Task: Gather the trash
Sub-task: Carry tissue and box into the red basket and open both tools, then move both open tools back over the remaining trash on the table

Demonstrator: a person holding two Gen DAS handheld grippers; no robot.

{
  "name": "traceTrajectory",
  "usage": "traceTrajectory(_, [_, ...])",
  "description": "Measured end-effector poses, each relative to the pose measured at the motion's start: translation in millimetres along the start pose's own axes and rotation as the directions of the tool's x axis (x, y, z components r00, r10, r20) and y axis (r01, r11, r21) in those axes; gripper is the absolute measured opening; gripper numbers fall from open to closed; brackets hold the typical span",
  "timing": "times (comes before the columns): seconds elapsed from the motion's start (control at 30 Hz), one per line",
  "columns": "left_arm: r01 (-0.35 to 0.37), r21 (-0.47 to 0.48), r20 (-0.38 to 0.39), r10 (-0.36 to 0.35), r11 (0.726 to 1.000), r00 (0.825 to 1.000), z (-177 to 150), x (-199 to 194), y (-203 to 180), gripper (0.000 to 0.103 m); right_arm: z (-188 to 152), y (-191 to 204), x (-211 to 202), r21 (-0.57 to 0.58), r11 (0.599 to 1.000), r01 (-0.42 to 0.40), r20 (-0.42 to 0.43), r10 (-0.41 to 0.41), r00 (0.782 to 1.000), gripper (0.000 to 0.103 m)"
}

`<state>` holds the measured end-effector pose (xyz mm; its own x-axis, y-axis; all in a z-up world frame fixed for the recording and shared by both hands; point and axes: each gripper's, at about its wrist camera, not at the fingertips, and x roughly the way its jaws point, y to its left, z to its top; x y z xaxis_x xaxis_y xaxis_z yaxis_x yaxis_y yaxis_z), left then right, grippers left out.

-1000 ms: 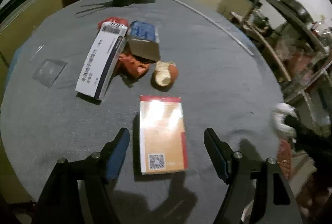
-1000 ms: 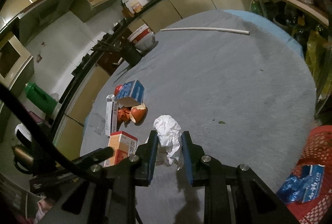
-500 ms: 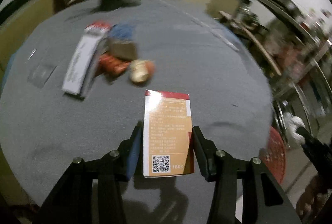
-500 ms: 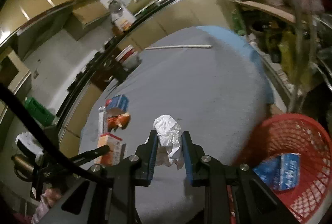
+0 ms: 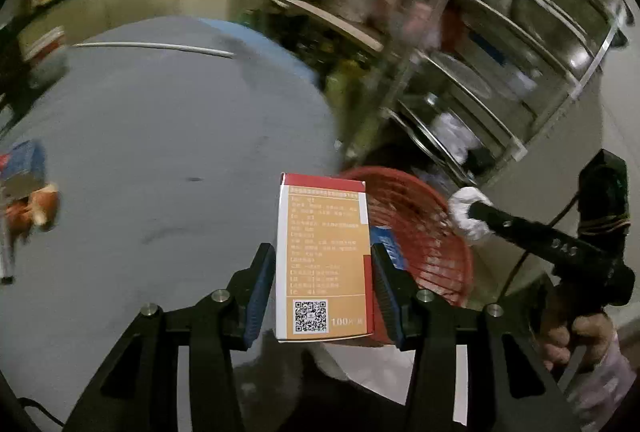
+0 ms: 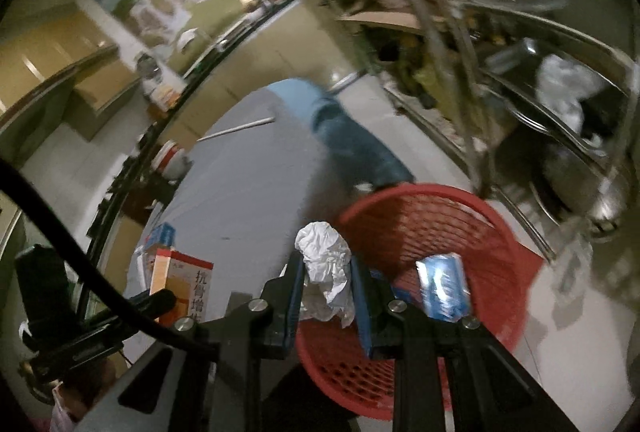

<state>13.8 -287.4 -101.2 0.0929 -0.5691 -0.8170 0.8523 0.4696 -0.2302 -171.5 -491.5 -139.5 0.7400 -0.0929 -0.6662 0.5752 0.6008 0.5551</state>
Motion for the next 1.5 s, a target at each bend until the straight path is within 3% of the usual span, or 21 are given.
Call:
traceTrajectory(0.27, [0.094, 0.024, -0.124, -0.09, 0.995, 0.988, -2, 42, -47, 0.051, -19, -45, -2, 0.085, 0.996, 0.039, -0.056, -0.035, 0.998, 0.025])
traceTrajectory(0.4, [0.089, 0.027, -0.169, -0.083, 0.996, 0.982, -4, 57, -56, 0.052, -25, -56, 2, 0.11, 0.993, 0.052, -0.079, -0.043, 0.996, 0.028])
traceTrajectory(0.57, [0.069, 0.014, -0.159, -0.066, 0.998, 0.985, -4, 54, -50, 0.06, -23, -65, 8, 0.165, 0.985, 0.042, -0.122, -0.022, 0.992, 0.029])
traceTrajectory(0.7, [0.05, 0.01, -0.134, -0.048, 0.999, 0.99, -2, 43, -41, 0.06, -24, -64, 10, 0.177, 0.983, 0.038, -0.13, -0.014, 0.991, 0.029])
traceTrajectory(0.9, [-0.031, 0.003, -0.087, 0.031, 1.0, 0.996, -5, 15, -22, 0.06, -21, -52, 10, 0.158, 0.987, 0.032, -0.124, -0.012, 0.992, 0.033])
traceTrajectory(0.93, [-0.044, 0.002, -0.08, 0.044, 0.999, 0.996, -6, 10, -18, 0.06, -21, -51, 10, 0.156, 0.987, 0.031, -0.123, -0.012, 0.992, 0.036])
traceTrajectory(1.03, [-0.091, -0.006, -0.041, 0.091, 0.996, 0.995, -9, -7, -7, 0.06, -21, -42, 7, 0.137, 0.99, 0.035, -0.095, -0.023, 0.995, 0.065])
traceTrajectory(1.2, [-0.188, -0.025, 0.022, 0.188, 0.982, 0.982, -20, -35, 15, 0.063, -19, -26, 1, 0.106, 0.994, 0.014, -0.063, -0.007, 0.998, 0.065])
traceTrajectory(1.5, [-0.32, -0.158, 0.021, 0.327, 0.934, 0.945, -60, -75, 75, 0.063, -25, 16, 12, 0.014, 1.0, -0.026, -0.08, 0.027, 0.996, 0.065])
